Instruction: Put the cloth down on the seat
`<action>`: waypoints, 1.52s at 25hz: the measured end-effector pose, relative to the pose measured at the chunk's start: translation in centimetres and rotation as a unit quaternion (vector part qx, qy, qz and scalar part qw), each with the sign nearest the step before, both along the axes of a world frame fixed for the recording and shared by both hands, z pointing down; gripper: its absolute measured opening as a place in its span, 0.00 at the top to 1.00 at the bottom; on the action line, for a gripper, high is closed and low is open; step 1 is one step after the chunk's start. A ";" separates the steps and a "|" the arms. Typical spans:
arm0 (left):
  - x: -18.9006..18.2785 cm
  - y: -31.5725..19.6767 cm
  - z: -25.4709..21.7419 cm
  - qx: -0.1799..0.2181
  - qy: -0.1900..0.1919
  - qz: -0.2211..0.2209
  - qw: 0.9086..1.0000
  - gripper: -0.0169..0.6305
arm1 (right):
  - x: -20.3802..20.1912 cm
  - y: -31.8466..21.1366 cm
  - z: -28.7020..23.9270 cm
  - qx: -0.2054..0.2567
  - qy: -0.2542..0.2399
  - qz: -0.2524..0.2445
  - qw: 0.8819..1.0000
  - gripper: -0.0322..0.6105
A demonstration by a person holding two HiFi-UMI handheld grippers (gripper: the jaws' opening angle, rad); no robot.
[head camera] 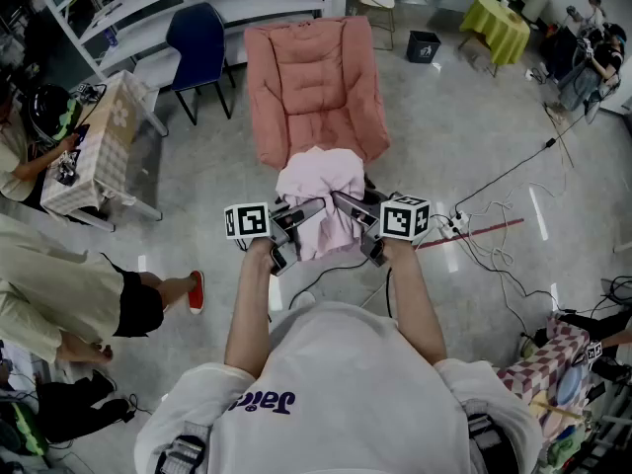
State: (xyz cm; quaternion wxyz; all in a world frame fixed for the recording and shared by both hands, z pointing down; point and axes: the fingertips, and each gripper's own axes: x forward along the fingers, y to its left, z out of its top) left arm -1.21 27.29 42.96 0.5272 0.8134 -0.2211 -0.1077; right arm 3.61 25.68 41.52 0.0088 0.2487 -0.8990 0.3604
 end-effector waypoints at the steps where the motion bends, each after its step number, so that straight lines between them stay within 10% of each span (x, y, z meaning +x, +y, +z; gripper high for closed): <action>1: -0.1 0.0 0.1 -0.001 0.000 0.001 1.000 0.45 | -0.1 0.0 0.1 0.000 0.001 0.002 1.000 0.63; 27: -8.0 -2.1 4.6 -0.046 0.037 0.005 0.998 0.45 | -8.1 -2.2 4.3 -0.026 0.034 0.028 0.999 0.63; 38: -8.3 -11.2 7.1 -0.094 0.024 -0.034 0.995 0.45 | -8.4 -11.8 7.3 -0.083 0.038 0.001 0.996 0.60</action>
